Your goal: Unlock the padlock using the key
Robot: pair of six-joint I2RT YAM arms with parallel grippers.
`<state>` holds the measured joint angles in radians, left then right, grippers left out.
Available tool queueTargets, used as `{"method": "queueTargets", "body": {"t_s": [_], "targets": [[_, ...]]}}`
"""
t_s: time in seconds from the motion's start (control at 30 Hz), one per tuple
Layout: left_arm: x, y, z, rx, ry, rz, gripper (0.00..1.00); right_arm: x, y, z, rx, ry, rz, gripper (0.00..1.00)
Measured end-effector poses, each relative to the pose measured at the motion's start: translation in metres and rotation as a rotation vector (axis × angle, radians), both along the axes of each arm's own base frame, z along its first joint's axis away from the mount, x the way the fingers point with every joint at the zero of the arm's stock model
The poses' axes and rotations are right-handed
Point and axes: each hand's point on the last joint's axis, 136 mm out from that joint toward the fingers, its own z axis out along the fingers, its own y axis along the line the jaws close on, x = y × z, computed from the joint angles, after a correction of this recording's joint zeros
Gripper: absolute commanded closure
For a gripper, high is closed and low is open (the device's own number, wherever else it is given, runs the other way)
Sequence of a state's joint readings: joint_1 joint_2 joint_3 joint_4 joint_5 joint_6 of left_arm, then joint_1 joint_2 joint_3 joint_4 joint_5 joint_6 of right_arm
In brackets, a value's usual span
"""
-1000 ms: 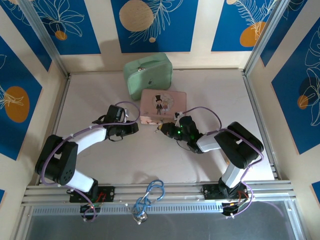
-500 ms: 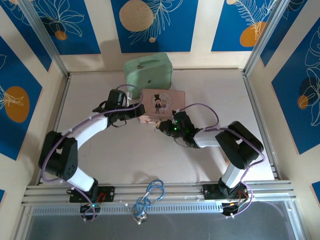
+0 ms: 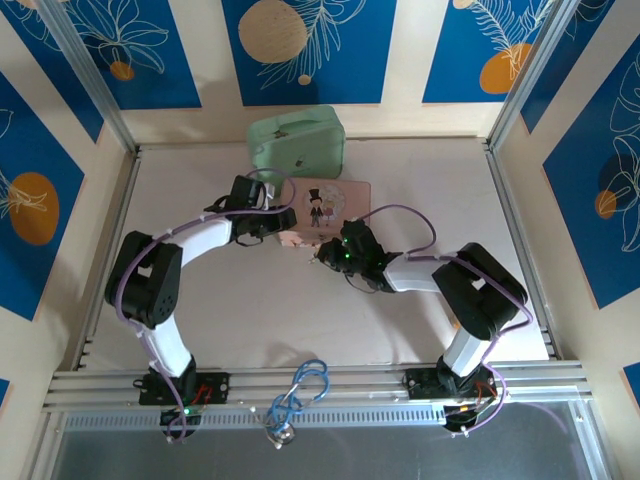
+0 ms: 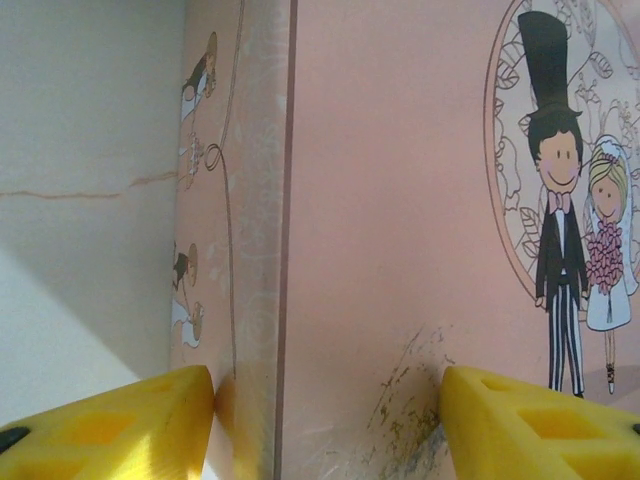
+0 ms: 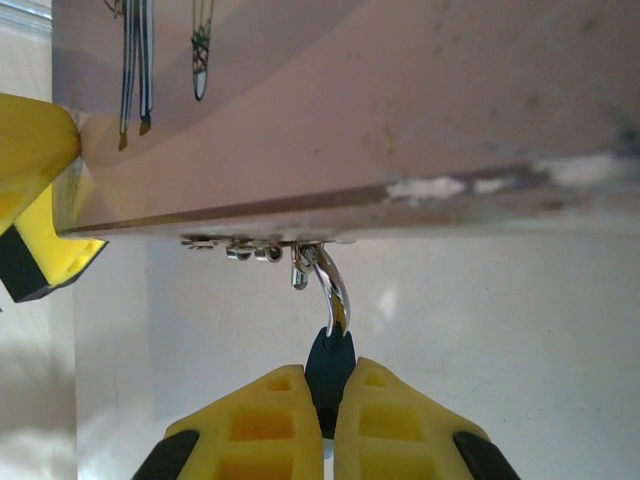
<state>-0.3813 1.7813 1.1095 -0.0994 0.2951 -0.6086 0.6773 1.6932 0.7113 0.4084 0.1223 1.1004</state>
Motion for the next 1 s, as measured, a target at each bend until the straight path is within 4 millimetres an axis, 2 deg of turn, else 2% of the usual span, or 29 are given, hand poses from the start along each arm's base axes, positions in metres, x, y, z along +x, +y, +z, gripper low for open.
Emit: {"method": "queueTargets", "body": {"t_s": [0.33,0.37,0.43,0.5,0.53,0.6,0.67,0.73,0.8,1.0], "targets": [[-0.0021,0.0005,-0.0006,-0.043,-0.036,0.010,0.43,0.0004,-0.0023,0.0007,0.053,-0.092,-0.017,0.84],[-0.0025,0.0005,-0.0007,-0.046,-0.041,0.009,0.43,0.0008,-0.0023,0.0012,0.060,-0.100,-0.017,0.84],[-0.0030,0.0004,-0.0011,-0.054,-0.045,0.013,0.43,0.0012,-0.0019,0.0014,0.065,-0.112,-0.015,0.94],[-0.0039,0.0007,-0.0013,-0.061,-0.053,0.016,0.44,0.0010,-0.0020,0.0012,0.063,-0.119,-0.010,0.99],[-0.0042,0.0009,-0.0013,-0.065,-0.058,0.018,0.44,0.0010,-0.0023,0.0012,0.064,-0.121,-0.010,1.00],[-0.0045,0.0010,-0.0014,-0.070,-0.066,0.020,0.44,0.0007,-0.0025,0.0012,0.064,-0.123,-0.008,0.90],[-0.0051,0.0013,-0.0013,-0.074,-0.073,0.021,0.44,0.0005,-0.0027,0.0012,0.063,-0.121,-0.009,0.87],[-0.0053,0.0014,-0.0015,-0.078,-0.076,0.023,0.44,0.0000,-0.0032,0.0012,0.061,-0.119,-0.009,0.91],[-0.0051,0.0013,-0.0007,-0.081,-0.079,0.025,0.45,-0.0004,-0.0037,0.0009,0.058,-0.115,-0.010,1.00],[-0.0053,0.0014,-0.0008,-0.081,-0.079,0.025,0.46,-0.0021,-0.0047,0.0010,0.081,-0.108,-0.021,1.00]]}}
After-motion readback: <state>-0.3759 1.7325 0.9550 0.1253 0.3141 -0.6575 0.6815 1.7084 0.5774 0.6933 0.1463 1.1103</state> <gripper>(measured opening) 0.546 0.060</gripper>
